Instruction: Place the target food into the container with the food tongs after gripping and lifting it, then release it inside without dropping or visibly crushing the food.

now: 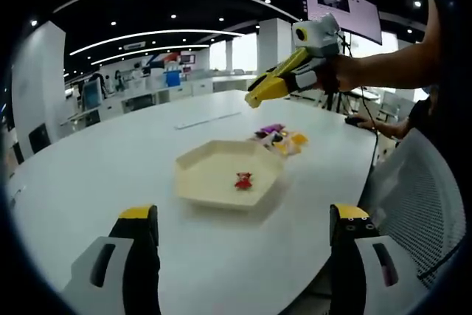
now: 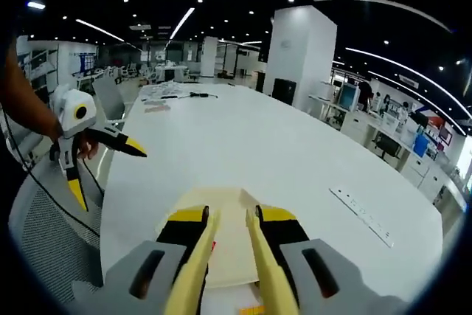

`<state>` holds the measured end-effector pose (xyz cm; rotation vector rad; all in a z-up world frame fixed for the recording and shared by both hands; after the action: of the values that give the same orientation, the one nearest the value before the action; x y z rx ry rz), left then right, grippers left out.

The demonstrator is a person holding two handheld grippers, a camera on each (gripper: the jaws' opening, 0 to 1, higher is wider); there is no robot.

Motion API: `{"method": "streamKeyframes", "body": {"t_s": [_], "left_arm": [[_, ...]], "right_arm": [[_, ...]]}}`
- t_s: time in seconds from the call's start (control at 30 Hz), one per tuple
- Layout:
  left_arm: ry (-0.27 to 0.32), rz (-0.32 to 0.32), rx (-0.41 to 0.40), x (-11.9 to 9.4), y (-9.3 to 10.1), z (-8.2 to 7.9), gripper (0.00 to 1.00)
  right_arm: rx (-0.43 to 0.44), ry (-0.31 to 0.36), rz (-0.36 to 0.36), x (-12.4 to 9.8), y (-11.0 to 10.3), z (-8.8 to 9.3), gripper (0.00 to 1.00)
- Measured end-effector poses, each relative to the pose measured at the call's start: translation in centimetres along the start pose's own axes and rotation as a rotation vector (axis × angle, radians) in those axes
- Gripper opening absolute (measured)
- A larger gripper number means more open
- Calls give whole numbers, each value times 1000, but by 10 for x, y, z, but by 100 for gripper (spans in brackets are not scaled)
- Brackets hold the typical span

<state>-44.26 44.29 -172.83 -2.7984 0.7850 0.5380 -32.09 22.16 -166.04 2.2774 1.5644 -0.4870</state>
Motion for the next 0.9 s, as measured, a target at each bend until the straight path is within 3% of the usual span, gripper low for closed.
{"method": "streamKeyframes", "body": {"t_s": [0.2, 0.5, 0.9], "left_arm": [[2, 2, -1, 0, 0, 0, 93], [-1, 2, 0, 1, 0, 0, 93], [-13, 8, 4, 1, 1, 2, 93]], "right_arm": [[19, -24, 8, -19, 5, 7, 24], [72, 7, 14, -52, 13, 12, 24], [81, -23, 53, -90, 30, 36, 25]]}}
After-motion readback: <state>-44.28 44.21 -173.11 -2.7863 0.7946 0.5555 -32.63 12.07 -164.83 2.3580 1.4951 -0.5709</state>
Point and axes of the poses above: the point that each gripper's makers call its tool centre point, and the gripper's own axes: x roughly forward along the fingers, y roughly to its right, z roughly out of its underside, the point moved 6 cm from there along -x, roughly backward along the fingers, and after that the axes turned 11 degrees about -z, right-handed, at the moved point
